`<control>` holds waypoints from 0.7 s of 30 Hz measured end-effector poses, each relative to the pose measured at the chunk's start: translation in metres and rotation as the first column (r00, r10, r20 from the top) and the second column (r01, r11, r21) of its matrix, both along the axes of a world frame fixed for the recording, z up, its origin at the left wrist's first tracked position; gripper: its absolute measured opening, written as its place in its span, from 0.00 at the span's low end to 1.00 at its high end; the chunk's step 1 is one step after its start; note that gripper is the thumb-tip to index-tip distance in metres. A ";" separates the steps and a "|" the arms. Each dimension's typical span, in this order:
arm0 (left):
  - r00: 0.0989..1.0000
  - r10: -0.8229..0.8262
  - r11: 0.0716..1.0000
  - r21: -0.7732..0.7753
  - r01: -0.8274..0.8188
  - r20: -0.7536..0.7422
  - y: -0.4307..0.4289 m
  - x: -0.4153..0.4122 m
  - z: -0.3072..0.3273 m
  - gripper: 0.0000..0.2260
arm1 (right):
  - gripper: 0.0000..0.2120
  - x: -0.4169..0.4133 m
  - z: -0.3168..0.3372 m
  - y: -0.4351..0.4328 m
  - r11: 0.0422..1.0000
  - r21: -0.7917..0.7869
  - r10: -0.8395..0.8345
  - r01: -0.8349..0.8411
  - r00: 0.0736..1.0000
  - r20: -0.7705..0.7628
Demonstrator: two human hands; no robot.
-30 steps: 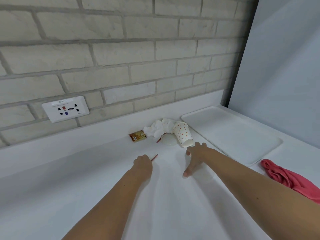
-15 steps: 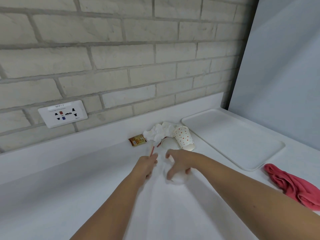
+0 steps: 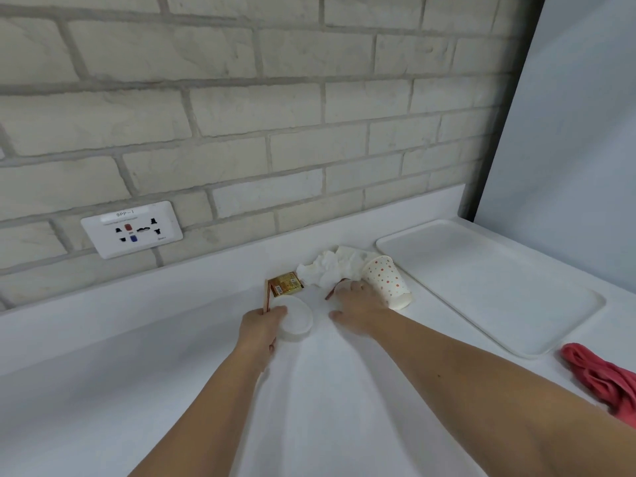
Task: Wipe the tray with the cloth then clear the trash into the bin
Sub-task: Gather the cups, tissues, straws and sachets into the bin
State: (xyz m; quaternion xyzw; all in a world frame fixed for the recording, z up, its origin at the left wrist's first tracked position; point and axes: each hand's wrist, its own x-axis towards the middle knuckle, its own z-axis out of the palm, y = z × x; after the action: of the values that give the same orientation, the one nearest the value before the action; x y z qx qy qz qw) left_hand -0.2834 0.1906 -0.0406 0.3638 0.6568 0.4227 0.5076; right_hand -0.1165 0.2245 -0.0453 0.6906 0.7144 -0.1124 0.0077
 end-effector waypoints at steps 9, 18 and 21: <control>0.998 0.056 0.998 0.016 -0.055 -0.017 0.002 -0.006 -0.004 0.08 | 0.32 -0.006 0.005 0.009 0.996 0.079 0.051 -0.050 0.999 -0.002; 0.995 0.042 0.999 0.032 -0.039 -0.087 0.003 -0.010 -0.011 0.10 | 0.31 -0.006 0.002 0.006 0.999 -0.029 -0.021 0.019 0.996 -0.087; 0.996 0.024 0.999 0.044 -0.020 -0.087 0.004 -0.004 -0.013 0.09 | 0.35 0.002 0.005 0.004 0.998 -0.064 -0.017 0.008 0.989 -0.145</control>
State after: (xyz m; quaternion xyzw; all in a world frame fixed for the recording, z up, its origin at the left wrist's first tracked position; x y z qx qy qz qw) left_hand -0.2876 0.1950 -0.0535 0.3858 0.6730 0.4261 0.4656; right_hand -0.1144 0.2288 -0.0404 0.6844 0.7048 -0.1852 -0.0234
